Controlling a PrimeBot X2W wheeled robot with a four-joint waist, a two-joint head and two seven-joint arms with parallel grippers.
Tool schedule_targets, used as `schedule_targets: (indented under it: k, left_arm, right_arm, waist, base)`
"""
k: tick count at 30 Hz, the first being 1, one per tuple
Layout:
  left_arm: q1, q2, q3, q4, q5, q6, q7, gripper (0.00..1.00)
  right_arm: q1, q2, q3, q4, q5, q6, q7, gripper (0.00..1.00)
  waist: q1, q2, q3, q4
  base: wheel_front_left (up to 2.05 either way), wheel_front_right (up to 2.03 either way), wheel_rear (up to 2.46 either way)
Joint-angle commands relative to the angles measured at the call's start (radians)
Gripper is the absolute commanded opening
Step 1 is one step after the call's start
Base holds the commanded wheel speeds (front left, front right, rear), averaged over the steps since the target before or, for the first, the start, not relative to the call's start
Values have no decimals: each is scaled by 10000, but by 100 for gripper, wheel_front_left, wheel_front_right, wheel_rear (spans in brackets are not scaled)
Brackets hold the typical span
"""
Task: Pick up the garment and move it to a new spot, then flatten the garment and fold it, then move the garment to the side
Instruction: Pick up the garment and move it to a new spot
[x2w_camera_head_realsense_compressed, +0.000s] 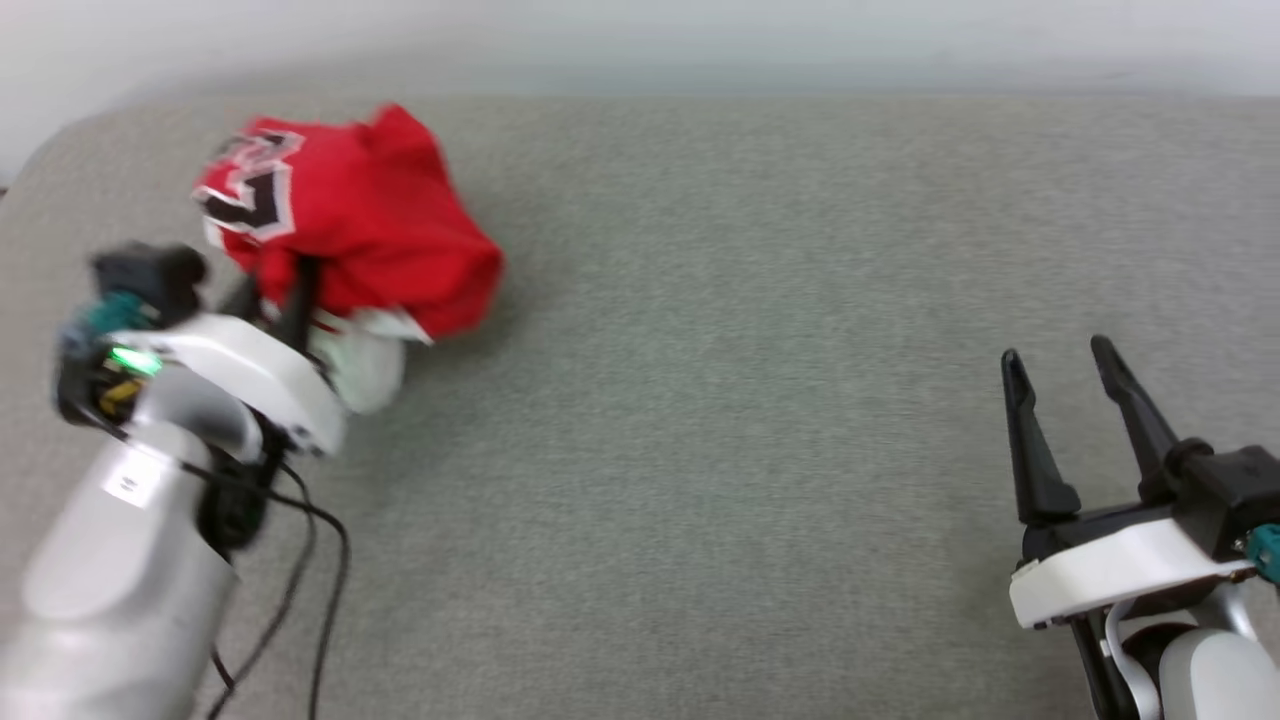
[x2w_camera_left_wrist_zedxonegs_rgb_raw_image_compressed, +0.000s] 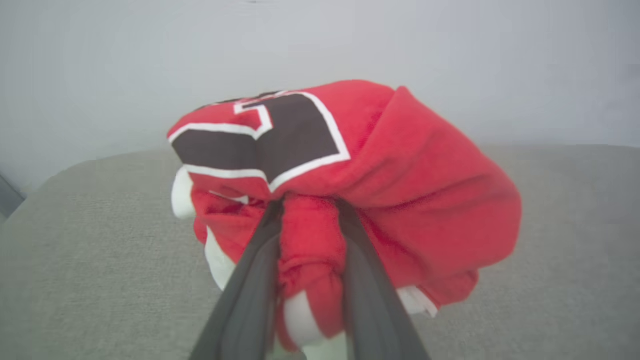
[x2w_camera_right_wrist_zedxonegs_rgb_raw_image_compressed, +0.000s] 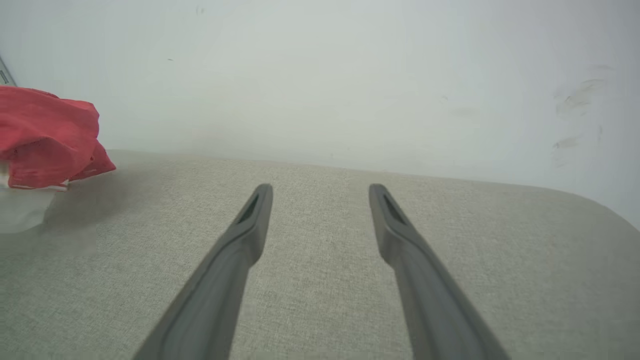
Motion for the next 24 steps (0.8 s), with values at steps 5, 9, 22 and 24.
schedule_targets:
  k: [5,9,22,24]
  left_arm:
    - [906,-658,-959,-1229,338,23,343,0]
    - [1290,-1263,-1812,-1917,520,-98,759,0]
    - [1842,-2404,-4371,-2620,1757,-464,1104,0]
    - [1904,-2413,-4629,-2467,1868,-529,1042,0]
  right_arm:
    - [355,4,-97,91,159,-7,2,100]
    - [539,6,-137,42,306,-7,15,100]
    - [612,6,-135,34,635,-7,-215,100]
    - [585,6,-157,16,662,-7,-233,100]
  waist:
    - [2,0,-502,-842]
    - [2,0,-601,-1245]
    - [2,0,-154,-2114]
    - [2,0,-30,-2122]
  base:
    - [0,0,0]
    - [0,0,0]
    - [0,0,0]
    - [0,0,0]
